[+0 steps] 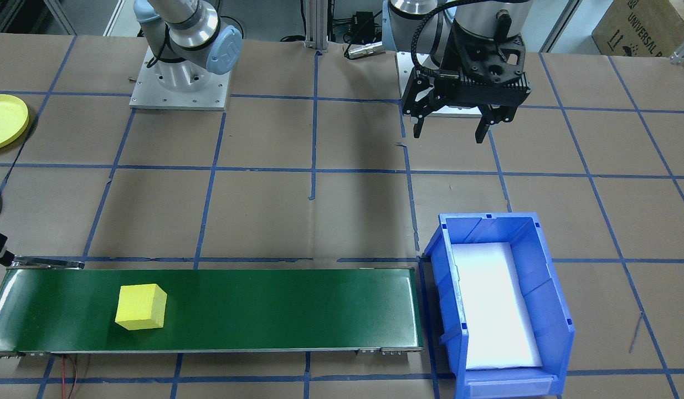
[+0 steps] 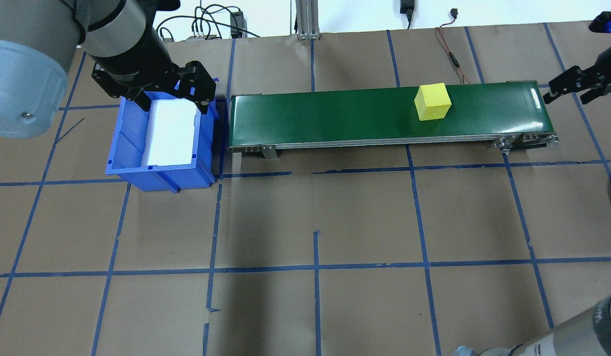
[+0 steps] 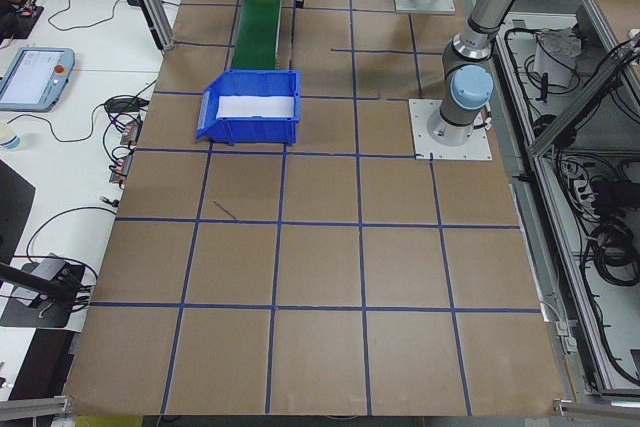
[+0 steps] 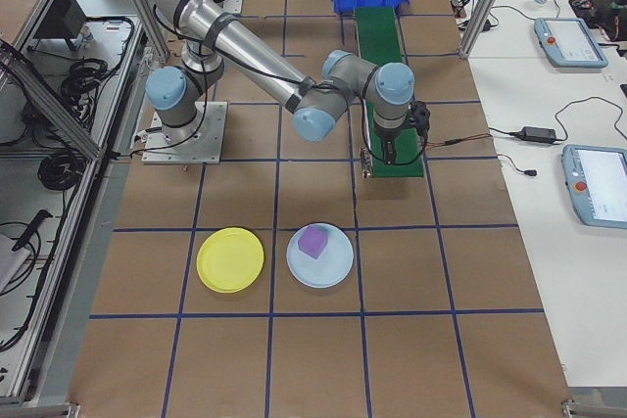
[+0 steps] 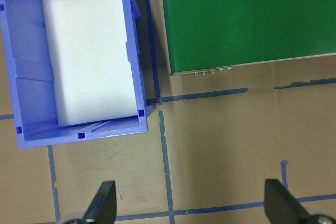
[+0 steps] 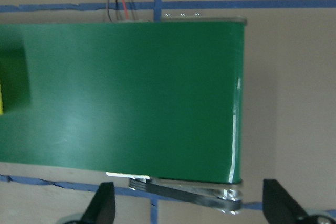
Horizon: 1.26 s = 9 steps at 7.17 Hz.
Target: Move block left to right into plate
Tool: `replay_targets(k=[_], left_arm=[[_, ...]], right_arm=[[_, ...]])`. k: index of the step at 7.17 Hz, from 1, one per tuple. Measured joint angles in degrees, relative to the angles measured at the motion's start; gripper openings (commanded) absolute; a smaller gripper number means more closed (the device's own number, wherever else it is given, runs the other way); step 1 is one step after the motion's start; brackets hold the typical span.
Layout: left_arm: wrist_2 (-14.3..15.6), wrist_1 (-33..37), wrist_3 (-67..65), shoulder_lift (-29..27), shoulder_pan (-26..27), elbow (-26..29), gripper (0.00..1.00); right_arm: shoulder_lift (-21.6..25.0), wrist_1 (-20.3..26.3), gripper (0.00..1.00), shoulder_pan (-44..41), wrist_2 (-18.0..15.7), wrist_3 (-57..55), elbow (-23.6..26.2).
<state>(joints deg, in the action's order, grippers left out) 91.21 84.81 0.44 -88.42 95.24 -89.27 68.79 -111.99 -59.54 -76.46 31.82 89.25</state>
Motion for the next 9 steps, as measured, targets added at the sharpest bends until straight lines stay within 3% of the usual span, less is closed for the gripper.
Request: replay_targets(k=[4,9], left_arm=[[0.2,0.0,0.1,0.0,0.0,0.0,1.00],[0.1,0.1,0.4,0.1,0.1,0.0,1.00]], right_arm=[[-2.4,-1.5,1.00,-6.3,8.0,-10.3,-1.6],[-3.9,-3.3,1.00,-7.0,9.8,-12.8,-0.9]])
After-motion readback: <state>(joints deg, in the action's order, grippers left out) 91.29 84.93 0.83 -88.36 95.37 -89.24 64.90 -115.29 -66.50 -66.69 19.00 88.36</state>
